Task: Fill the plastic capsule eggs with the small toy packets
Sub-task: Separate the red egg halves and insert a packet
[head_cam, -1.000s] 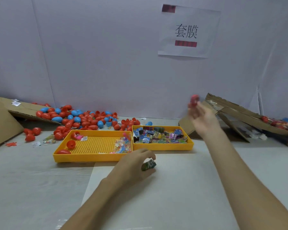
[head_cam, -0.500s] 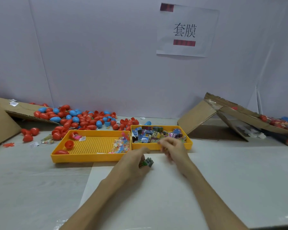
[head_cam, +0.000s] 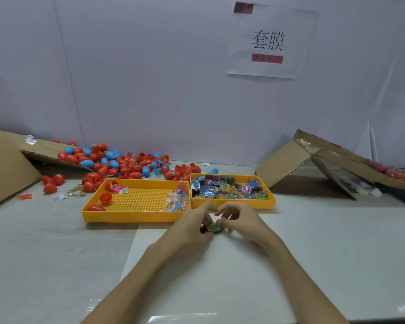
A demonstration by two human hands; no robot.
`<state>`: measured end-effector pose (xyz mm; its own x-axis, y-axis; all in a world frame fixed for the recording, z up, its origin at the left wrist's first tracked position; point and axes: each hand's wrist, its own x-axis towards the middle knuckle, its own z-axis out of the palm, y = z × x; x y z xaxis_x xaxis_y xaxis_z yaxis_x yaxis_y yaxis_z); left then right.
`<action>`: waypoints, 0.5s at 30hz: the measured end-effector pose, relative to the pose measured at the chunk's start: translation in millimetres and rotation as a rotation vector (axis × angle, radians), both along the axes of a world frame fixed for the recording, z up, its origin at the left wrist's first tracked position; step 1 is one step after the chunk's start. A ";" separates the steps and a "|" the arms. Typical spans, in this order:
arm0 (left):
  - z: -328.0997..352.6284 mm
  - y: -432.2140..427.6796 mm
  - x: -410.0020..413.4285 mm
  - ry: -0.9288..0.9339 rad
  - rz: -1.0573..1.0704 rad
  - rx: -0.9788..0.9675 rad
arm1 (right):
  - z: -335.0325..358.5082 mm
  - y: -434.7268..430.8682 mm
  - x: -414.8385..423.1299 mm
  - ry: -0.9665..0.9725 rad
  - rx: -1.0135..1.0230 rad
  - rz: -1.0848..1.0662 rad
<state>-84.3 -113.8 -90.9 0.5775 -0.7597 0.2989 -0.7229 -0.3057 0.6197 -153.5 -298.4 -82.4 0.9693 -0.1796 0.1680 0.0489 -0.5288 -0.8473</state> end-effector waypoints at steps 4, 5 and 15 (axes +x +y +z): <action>-3.6 -1.2 2.5 0.010 0.006 -0.022 | -2.0 -3.4 2.0 -0.003 0.012 -0.004; -4.2 -1.1 2.9 0.016 0.009 -0.025 | -2.6 -3.9 2.4 -0.005 0.017 -0.007; -7.7 -2.7 3.8 0.046 0.022 -0.043 | -6.4 -10.3 5.2 -0.111 0.006 -0.323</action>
